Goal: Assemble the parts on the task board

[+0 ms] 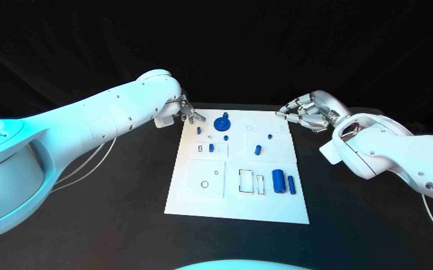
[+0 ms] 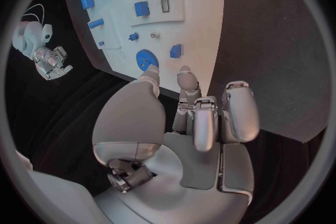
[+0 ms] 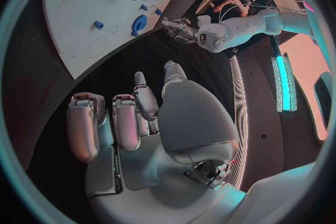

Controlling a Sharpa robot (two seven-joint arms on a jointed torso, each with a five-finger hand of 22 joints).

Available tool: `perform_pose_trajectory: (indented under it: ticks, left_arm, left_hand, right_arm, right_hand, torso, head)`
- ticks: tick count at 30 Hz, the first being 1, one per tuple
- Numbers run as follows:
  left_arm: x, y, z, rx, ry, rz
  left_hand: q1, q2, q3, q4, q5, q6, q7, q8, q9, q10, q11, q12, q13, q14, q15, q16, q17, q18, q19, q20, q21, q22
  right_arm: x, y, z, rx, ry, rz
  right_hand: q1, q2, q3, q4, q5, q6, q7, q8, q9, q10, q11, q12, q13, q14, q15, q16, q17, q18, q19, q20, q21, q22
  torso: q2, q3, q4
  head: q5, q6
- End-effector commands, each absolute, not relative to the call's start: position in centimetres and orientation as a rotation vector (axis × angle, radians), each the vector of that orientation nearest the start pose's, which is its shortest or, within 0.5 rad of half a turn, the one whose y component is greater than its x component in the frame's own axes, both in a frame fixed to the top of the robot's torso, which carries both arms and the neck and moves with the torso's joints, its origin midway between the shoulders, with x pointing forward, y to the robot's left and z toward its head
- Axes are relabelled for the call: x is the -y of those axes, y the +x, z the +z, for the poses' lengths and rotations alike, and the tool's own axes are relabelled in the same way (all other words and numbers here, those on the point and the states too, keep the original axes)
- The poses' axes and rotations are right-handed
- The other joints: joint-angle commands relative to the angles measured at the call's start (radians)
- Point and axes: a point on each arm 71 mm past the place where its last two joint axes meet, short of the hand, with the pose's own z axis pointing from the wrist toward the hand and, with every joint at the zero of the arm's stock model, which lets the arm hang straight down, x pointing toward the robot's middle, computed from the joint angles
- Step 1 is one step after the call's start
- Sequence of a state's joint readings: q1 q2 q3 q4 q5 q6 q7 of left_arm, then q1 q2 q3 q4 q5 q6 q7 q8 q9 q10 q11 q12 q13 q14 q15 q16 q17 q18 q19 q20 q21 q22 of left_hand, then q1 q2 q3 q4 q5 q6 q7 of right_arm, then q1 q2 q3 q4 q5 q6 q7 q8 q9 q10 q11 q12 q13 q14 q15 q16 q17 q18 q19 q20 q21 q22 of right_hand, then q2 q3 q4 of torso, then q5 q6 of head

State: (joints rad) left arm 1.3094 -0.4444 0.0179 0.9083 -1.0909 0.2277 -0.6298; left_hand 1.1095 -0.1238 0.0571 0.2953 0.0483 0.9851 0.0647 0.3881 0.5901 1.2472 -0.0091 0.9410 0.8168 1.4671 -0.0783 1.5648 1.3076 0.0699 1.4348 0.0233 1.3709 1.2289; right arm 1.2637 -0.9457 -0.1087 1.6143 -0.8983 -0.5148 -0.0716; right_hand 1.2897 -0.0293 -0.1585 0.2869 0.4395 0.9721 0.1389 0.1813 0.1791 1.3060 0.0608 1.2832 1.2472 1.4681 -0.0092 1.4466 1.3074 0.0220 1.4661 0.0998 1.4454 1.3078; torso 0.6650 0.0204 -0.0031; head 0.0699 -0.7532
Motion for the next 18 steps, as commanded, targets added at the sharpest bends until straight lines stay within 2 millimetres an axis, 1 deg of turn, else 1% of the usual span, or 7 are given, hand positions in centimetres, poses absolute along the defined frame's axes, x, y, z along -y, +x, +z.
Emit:
perform_pose_trajectory:
  ticks: [1, 4, 7, 9, 13, 18]
  left_arm:
    - [-19.57, 59.12, -18.79, -2.303, -0.337, -0.113]
    - [-19.40, 59.15, -18.95, -2.311, -0.319, -0.097]
    - [-19.30, 59.19, -19.04, -2.314, -0.309, -0.086]
    - [-19.26, 59.24, -19.09, -2.314, -0.305, -0.079]
    - [-19.21, 59.31, -19.14, -2.314, -0.299, -0.073]
    - [-19.10, 59.34, -19.13, -2.310, -0.293, -0.067]
  left_hand:
    - [-0.016, 0.000, -0.019, -0.001, 0.003, 0.007, 0.000, -0.006, -0.003, 0.003, 0.001, 0.007, 0.001, 0.104, 0.008, 0.006, 0.263, 0.001, 0.006, -0.001, 0.005, 0.002]
    - [-0.019, 0.000, -0.024, -0.001, 0.003, 0.007, 0.000, -0.007, -0.004, 0.002, 0.001, 0.006, 0.000, 0.104, 0.008, 0.006, 0.263, 0.001, 0.006, -0.001, 0.005, 0.003]
    - [-0.019, 0.000, -0.025, -0.001, 0.004, 0.007, 0.000, -0.007, -0.004, 0.001, 0.001, 0.006, -0.001, 0.104, 0.008, 0.006, 0.263, 0.001, 0.006, -0.001, 0.005, 0.003]
    - [-0.020, 0.000, -0.027, -0.001, 0.004, 0.007, 0.000, -0.007, -0.005, 0.001, 0.001, 0.005, -0.002, 0.104, 0.008, 0.006, 0.263, 0.000, 0.006, -0.001, 0.005, 0.003]
    - [-0.011, 0.011, -0.028, -0.003, 0.004, 0.007, 0.000, -0.008, -0.007, -0.001, 0.001, 0.006, -0.003, 0.104, 0.008, 0.006, 0.263, 0.000, 0.006, -0.001, 0.006, 0.004]
    - [0.004, 0.015, -0.027, -0.005, 0.004, 0.007, 0.000, -0.008, -0.009, -0.002, 0.001, 0.007, -0.003, 0.104, 0.008, 0.006, 0.263, 0.000, 0.006, -0.001, 0.006, 0.005]
  right_arm:
    - [23.63, 47.51, -17.09, -1.633, 0.425, 0.834]
    - [23.58, 47.52, -17.09, -1.633, 0.424, 0.835]
    - [23.55, 47.52, -17.10, -1.633, 0.424, 0.835]
    - [23.52, 47.53, -17.10, -1.633, 0.424, 0.836]
    - [23.47, 47.53, -17.10, -1.634, 0.423, 0.837]
    - [23.45, 47.52, -17.10, -1.633, 0.423, 0.837]
  right_hand:
    - [-0.010, -0.001, -0.004, -0.001, 0.007, -0.009, -0.001, 0.007, 0.001, -0.005, -0.004, -0.004, -0.001, 0.052, -0.007, -0.003, 0.044, 0.015, 0.016, -0.007, -0.005, 0.169]
    - [-0.010, -0.001, -0.004, -0.001, 0.007, -0.009, -0.001, 0.007, 0.001, -0.005, -0.004, -0.004, -0.001, 0.052, -0.007, -0.003, 0.044, 0.015, 0.016, -0.007, -0.005, 0.169]
    - [-0.010, -0.001, -0.004, -0.001, 0.007, -0.009, -0.001, 0.007, 0.001, -0.005, -0.004, -0.004, -0.001, 0.052, -0.007, -0.003, 0.044, 0.015, 0.016, -0.007, -0.005, 0.169]
    - [-0.010, 0.000, -0.004, -0.001, 0.009, -0.009, -0.001, 0.007, 0.002, -0.004, -0.004, -0.004, -0.001, 0.052, -0.007, -0.003, 0.044, 0.015, 0.016, -0.007, -0.005, 0.169]
    - [-0.010, 0.000, -0.004, -0.001, 0.009, -0.009, -0.001, 0.007, 0.002, -0.004, -0.004, -0.004, -0.001, 0.052, -0.007, -0.003, 0.044, 0.015, 0.016, -0.007, -0.005, 0.169]
    - [-0.010, 0.000, -0.004, -0.001, 0.009, -0.009, -0.001, 0.007, 0.002, -0.004, -0.004, -0.004, -0.001, 0.052, -0.007, -0.003, 0.044, 0.015, 0.016, -0.007, -0.005, 0.169]
  torso:
    - [0.002, -0.0003, -0.0008]
    - [0.002, -0.0006, -0.0010]
    - [0.002, -0.0009, -0.0012]
    - [0.003, -0.0011, -0.0016]
    - [0.002, -0.0009, -0.0001]
    - [0.002, -0.0016, 0.0007]
  head:
    - [0.001, 0.000]
    - [0.002, 0.001]
    - [-0.002, -0.001]
    - [-0.002, -0.001]
    - [-0.003, -0.001]
    - [-0.003, -0.003]
